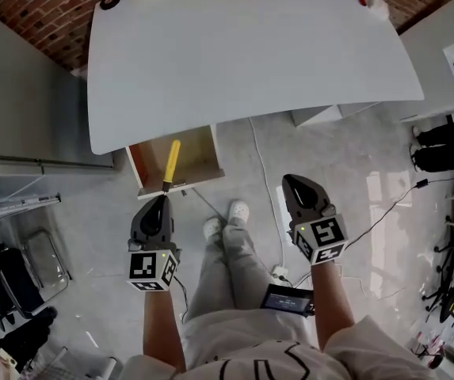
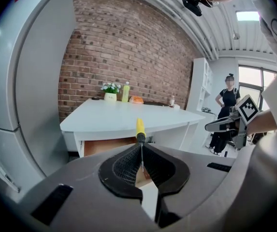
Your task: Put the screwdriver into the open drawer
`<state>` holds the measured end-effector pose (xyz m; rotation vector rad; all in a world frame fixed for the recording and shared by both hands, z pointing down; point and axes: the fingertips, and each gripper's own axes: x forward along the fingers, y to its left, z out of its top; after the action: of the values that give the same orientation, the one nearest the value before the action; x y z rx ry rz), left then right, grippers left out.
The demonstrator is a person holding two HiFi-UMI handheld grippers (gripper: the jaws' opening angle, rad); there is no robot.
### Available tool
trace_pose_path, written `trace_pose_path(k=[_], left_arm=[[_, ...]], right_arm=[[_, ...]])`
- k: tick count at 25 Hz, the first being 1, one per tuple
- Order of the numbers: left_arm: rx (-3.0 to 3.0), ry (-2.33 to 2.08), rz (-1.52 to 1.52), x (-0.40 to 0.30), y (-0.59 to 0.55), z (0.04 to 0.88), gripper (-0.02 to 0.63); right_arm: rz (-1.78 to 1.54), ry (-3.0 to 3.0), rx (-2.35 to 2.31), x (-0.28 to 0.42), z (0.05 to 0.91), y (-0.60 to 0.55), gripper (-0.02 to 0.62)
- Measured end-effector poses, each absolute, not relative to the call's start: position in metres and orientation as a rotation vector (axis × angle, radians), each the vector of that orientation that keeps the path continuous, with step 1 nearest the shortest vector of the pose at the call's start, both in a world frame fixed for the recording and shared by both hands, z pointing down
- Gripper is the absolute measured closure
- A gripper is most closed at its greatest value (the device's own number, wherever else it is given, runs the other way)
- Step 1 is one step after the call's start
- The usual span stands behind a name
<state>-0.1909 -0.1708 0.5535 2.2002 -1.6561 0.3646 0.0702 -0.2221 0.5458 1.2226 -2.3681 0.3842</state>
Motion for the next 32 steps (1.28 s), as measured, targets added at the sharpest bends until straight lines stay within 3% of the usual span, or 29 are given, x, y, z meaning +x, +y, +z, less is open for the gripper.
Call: trace_pose_path(k=[32], left_arm=[[2.093, -1.330, 0.584, -0.178, -0.282, 0.759, 0.584]], right_arm=[[0.580, -2.258, 1.208, 0.098, 0.700, -0.255, 0.574]])
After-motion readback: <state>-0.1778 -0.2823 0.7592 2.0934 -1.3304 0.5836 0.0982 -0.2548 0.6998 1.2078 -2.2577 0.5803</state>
